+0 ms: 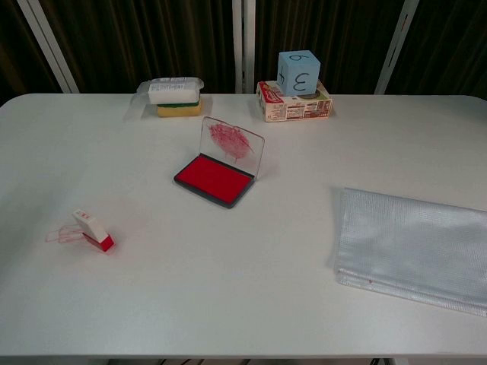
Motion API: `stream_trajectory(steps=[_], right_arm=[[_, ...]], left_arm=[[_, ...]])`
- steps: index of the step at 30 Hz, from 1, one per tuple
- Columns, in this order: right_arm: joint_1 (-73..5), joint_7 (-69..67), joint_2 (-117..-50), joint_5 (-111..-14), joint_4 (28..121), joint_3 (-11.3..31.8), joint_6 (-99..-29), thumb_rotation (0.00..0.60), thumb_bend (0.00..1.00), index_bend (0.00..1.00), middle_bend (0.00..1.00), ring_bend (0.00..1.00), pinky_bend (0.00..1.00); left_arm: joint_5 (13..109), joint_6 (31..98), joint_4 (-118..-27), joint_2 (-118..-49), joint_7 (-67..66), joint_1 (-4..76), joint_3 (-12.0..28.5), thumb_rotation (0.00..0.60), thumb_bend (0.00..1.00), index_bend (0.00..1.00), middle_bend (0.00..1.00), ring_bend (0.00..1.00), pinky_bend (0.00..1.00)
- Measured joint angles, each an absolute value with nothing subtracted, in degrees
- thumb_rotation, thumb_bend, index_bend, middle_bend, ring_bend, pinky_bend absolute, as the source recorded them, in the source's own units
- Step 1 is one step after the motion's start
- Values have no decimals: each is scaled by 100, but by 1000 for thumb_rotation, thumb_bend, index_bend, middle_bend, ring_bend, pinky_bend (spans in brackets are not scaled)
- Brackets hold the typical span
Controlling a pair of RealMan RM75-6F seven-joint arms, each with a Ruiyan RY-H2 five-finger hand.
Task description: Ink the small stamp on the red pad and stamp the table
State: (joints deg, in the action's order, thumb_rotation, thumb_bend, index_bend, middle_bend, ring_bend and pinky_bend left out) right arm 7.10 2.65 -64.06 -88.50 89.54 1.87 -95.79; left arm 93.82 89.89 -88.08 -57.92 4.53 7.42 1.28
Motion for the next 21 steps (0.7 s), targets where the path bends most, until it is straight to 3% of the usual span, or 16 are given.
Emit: stream_trajectory(steps=[5,6,11,13,14,16,19,21], right_arm=[[659,154,-6395,-8837,8904,188,-9463,600,155,0,0,0,0],[657,140,-6400,-8858,8884,180,-9461,600,155,0,0,0,0],[671,-48,-6389,-8917,8826,154,-9495,600,176,0,0,0,0],[687,-160,-6381,-8890,8785,168,-9523,600,176,0,0,0,0],[692,-191,-6380,-8879,8773,181,-9543,600,176,0,0,0,0],[695,-211,-6383,-8874,8758,207,-9571,600,176,0,0,0,0],[675,-160,-6383,-8873,8761,218,-9548,600,176,0,0,0,0],[654,-122,-6362,-8856,8783,223,-9497,600,176,0,0,0,0]], left_arm=[[9445,8976,-8772,-5797,522,741,89,185,69,73,76,96,189],[9465,8983,-8774,-5799,523,739,81,210,69,73,76,95,190],[9719,9049,-8793,-5772,572,753,18,512,70,73,76,96,213],[9853,9068,-8802,-5745,576,776,-9,590,69,73,76,97,246],[9933,9074,-8812,-5732,559,801,-21,600,70,73,77,105,266],[10034,9072,-8835,-5732,514,842,-38,600,70,84,111,243,431],[10257,9097,-8844,-5837,586,918,-68,600,86,198,291,729,888],[10459,9089,-8779,-6011,742,996,-114,600,94,256,354,873,981]])
